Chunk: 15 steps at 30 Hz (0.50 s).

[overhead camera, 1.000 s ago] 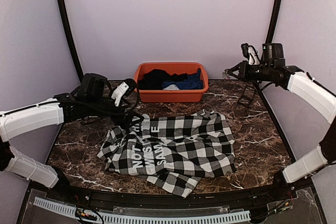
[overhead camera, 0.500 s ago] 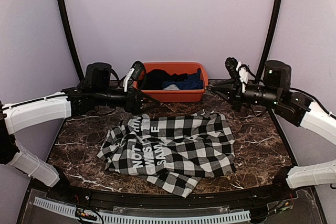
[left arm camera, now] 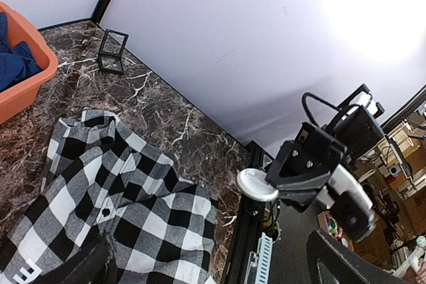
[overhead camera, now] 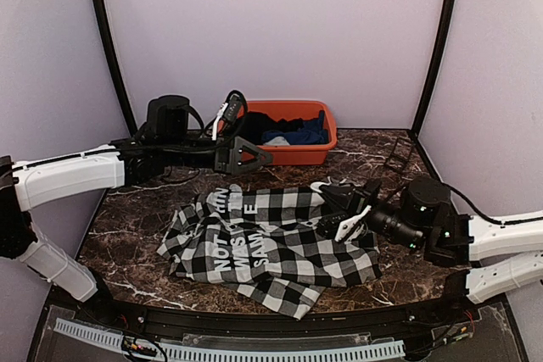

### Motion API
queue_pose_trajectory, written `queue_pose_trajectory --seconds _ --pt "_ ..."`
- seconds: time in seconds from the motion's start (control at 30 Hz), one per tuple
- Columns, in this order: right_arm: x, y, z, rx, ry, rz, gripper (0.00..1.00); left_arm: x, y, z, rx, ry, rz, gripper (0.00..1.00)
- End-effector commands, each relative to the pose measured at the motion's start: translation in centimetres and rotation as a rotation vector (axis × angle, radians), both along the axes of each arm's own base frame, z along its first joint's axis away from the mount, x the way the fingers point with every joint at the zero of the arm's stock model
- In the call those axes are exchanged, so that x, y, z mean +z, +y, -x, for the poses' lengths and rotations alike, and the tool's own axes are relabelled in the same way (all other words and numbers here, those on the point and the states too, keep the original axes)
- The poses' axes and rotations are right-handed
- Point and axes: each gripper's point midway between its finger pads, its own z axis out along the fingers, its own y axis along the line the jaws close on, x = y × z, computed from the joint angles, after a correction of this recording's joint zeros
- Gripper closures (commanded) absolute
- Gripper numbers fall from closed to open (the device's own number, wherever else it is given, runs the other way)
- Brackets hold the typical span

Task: Pin the brooch onto the clothing
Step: Pass from the right arm to the left

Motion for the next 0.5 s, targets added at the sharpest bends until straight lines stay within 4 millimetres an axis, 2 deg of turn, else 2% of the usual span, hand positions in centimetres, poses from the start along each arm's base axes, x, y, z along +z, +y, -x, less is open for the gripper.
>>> queue_pose_trajectory --seconds 0.0,0.1,0.27,0.47 --pt "3.8 -0.8 -0.4 -0.158 -0.456 0.033 1.0 1.6 -0.8 0.4 -0.043 0.042 0.066 0.01" --pt "3.8 -0.5 -0.6 -0.213 -0.529 0.059 1.0 1.4 -1.2 0.4 -0.057 0.056 0.08 0.01" --pt "4.2 0.1 0.4 -0.227 -0.608 0.07 1.0 0.5 -2.2 0.2 -0.077 0.106 0.077 0.01" --pt "3.4 0.6 1.0 -0.237 -0.668 0.11 1.0 0.4 -3.9 0.8 -0.15 0.162 0.102 0.01"
